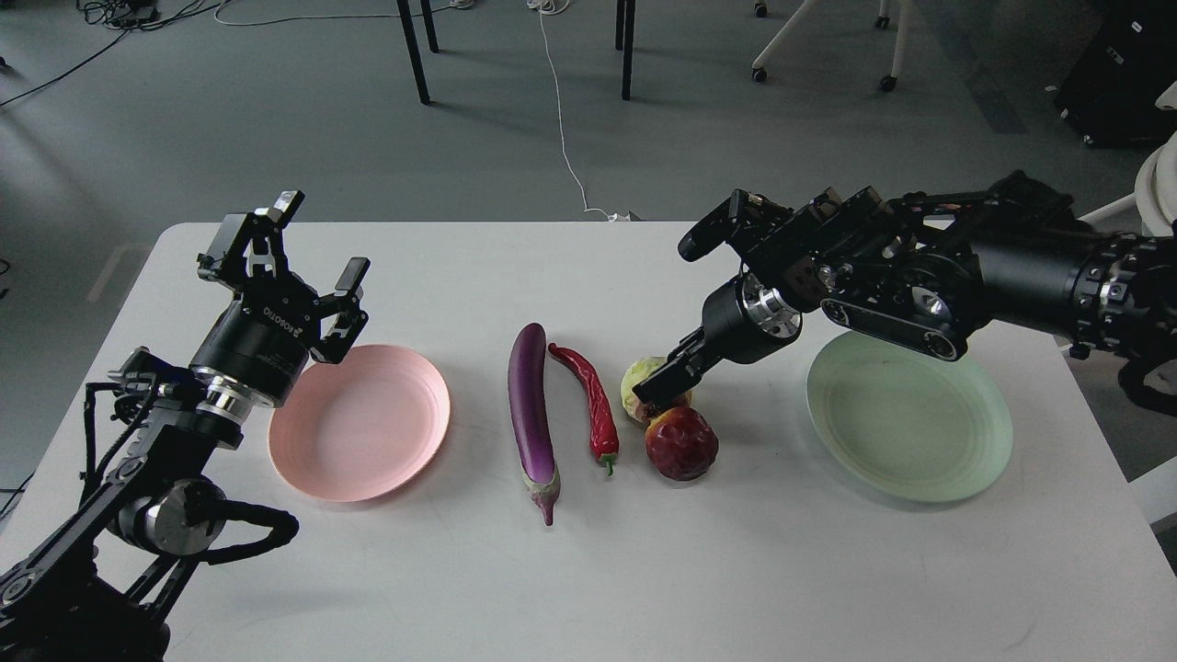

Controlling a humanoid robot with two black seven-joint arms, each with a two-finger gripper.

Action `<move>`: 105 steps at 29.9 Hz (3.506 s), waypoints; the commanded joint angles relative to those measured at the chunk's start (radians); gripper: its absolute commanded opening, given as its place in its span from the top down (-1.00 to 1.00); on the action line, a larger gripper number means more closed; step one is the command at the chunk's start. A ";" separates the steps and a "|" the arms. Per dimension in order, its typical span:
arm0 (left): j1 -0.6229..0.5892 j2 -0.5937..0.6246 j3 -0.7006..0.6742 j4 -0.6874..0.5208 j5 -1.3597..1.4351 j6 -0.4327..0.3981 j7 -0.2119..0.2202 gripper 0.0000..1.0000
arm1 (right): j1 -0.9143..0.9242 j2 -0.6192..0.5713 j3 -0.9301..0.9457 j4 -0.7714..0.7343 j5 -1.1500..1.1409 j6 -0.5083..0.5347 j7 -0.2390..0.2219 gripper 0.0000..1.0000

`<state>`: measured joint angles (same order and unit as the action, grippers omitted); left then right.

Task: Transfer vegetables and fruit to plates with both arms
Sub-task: 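Lower the right gripper onto the pale peach and close it, then lift the peach and carry it over the green plate, then release the peach onto the green plate with the right gripper, then reach the right gripper back to the red apple and grasp it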

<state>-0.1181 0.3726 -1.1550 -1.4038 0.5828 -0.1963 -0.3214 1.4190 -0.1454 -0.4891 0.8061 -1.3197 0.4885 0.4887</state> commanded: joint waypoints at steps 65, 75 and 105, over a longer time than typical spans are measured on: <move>0.003 0.015 -0.011 -0.070 -0.003 -0.045 -0.016 -0.96 | -0.093 -0.609 0.130 0.163 -0.167 -0.093 0.000 -0.06; 0.014 0.017 -0.012 -0.084 -0.001 -0.043 -0.018 -0.96 | -0.170 -0.602 0.130 0.099 -0.171 -0.106 0.000 -0.23; 0.029 0.032 -0.015 -0.096 0.000 -0.045 -0.016 -0.96 | 0.146 -0.398 0.113 0.427 -0.150 -0.054 0.000 -0.94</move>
<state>-0.0926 0.4034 -1.1675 -1.4993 0.5822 -0.2396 -0.3374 1.5594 -0.6235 -0.3612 1.2303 -1.4698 0.4209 0.4886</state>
